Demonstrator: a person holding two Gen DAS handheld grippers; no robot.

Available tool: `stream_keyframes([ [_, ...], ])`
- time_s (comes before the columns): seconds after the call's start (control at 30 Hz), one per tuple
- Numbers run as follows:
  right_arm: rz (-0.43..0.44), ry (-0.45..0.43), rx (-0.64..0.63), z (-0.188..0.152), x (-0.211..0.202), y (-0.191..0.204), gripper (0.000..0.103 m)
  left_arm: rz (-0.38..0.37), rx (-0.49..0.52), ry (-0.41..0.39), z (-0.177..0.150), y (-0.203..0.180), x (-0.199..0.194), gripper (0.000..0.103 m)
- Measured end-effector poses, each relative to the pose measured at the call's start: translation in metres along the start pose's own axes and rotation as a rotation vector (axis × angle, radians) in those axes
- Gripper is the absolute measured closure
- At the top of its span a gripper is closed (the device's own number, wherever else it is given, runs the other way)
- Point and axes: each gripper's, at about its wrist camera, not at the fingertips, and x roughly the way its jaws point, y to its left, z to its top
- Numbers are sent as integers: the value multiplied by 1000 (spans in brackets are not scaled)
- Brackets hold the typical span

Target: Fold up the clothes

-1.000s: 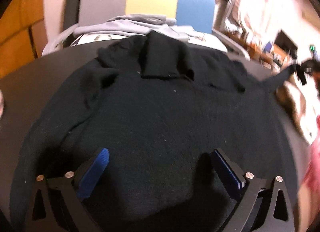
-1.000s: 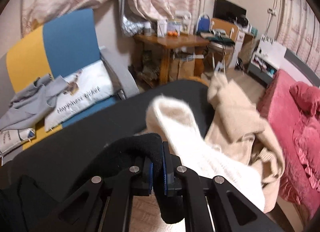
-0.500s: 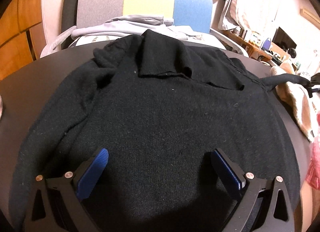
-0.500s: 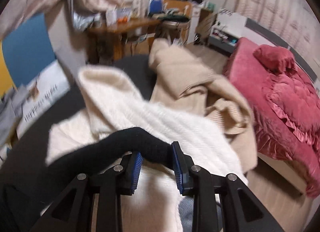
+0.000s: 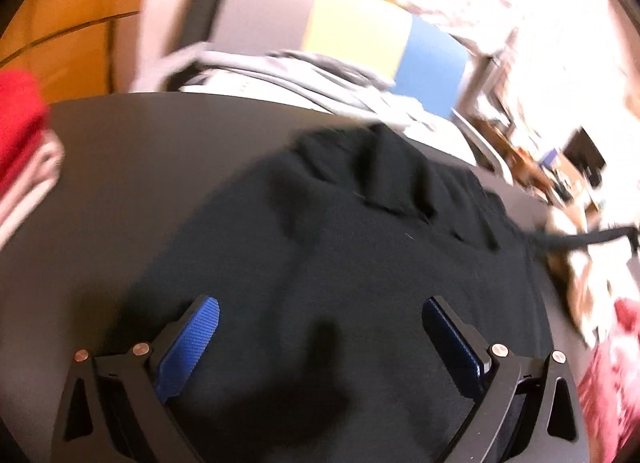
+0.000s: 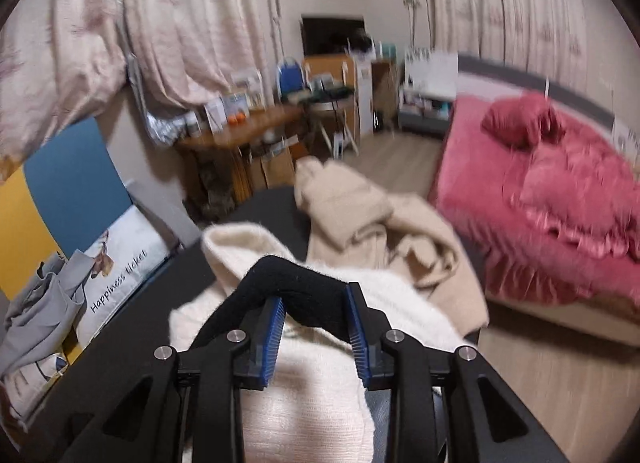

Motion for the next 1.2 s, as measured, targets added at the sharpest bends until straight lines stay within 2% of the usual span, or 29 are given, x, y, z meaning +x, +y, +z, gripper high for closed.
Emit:
stream_keyframes([
  [0.03,-8,-11,-16,0,-4,1,73,26,2,1,1,9,-4,0],
  [0.13,-70,38,-78,6,7,-7,71,117,38,21,1,34,-10,0],
  [0.2,-112,71,-120,11,15,-12,73,160,80,52,-7,44,-9,0],
  [0.33,-194,136,-204,19,29,-23,71,240,164,110,-27,56,-4,0],
  [0.4,-236,169,-246,23,37,-28,71,258,191,128,-37,55,3,0],
  [0.5,-283,201,-288,28,43,-38,71,244,176,108,-43,56,4,0],
  [0.53,-243,171,-256,25,33,-41,71,239,164,113,-43,57,5,0],
  [0.57,-160,144,-233,19,20,-40,71,233,146,118,-43,59,5,0],
  [0.63,45,131,-259,-3,-6,-16,71,222,120,134,-42,62,6,0],
  [0.7,292,155,-364,-37,-31,30,71,233,134,141,-42,62,3,0],
  [0.77,555,230,-477,-84,-54,85,71,247,174,138,-44,59,-4,0],
  [0.83,781,317,-548,-138,-74,143,71,264,217,133,-48,56,-12,0],
  [0.93,1046,471,-658,-222,-103,235,71,294,281,130,-58,54,-27,0],
  [1.0,1146,571,-746,-274,-122,292,76,288,283,139,-65,56,-38,0],
  [1.07,1224,678,-762,-312,-136,336,76,288,279,140,-73,61,-50,0],
  [1.13,1240,750,-759,-337,-142,371,76,311,281,144,-81,67,-57,0],
  [1.2,1211,797,-750,-354,-142,395,76,321,275,150,-88,73,-63,0],
])
